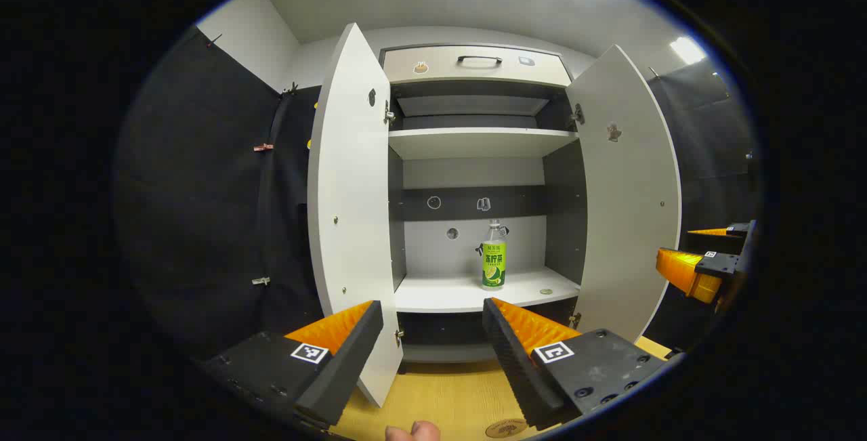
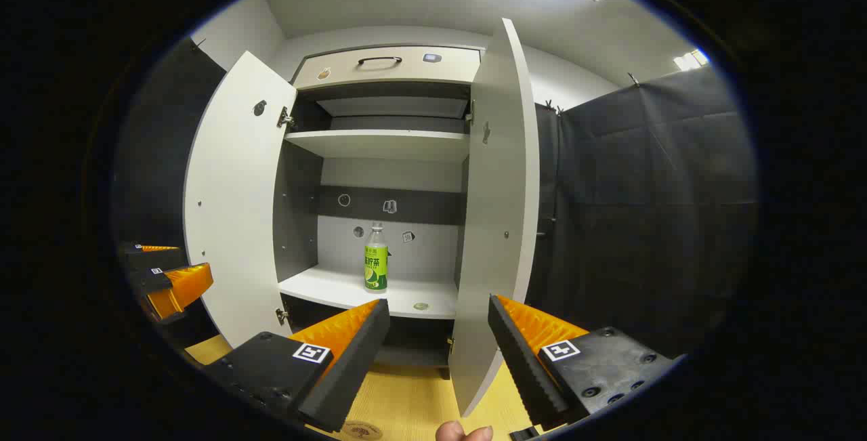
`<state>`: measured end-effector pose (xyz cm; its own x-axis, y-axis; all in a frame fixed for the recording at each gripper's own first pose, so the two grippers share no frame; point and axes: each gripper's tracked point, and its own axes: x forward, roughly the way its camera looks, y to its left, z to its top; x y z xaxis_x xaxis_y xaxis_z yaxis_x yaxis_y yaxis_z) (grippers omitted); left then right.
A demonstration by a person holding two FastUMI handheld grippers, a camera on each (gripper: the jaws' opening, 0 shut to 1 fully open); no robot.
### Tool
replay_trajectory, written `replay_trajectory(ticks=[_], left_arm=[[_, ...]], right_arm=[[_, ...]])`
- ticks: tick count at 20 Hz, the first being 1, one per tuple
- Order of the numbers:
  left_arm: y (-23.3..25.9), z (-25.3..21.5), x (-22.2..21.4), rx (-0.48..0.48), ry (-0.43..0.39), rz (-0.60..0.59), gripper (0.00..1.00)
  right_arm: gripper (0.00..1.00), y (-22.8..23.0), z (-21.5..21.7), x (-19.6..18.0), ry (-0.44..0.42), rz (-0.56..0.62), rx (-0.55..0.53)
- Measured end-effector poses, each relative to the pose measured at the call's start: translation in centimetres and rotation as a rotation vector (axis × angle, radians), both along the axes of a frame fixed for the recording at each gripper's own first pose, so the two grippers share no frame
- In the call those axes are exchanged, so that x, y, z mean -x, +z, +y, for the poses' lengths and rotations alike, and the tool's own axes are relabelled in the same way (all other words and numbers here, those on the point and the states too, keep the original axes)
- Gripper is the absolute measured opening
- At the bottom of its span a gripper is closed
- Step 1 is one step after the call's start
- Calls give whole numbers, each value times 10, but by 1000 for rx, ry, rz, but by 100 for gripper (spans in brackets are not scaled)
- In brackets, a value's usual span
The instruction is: Grasp the bottle in the cabinet with the left hand and place it on the coaster, then close the right door with the right hand and the left door with the left hand.
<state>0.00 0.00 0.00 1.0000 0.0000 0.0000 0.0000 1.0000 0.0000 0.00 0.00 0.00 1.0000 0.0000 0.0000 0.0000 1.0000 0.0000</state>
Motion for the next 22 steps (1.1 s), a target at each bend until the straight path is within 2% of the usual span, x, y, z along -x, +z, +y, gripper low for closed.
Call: replay_trajectory(ticks=[16,20,22], left_arm=[[4,3,-5,-14,-21,-8,95],[4,-3,-9,-9,-34,-7,94],[6,-9,-15,-8,-50,-11,94]], right_arm=[[98,5,20,2,15,-17,-9],[95,7,21,1,15,-18,-16],[97,8,19,1,12,-18,-17]])
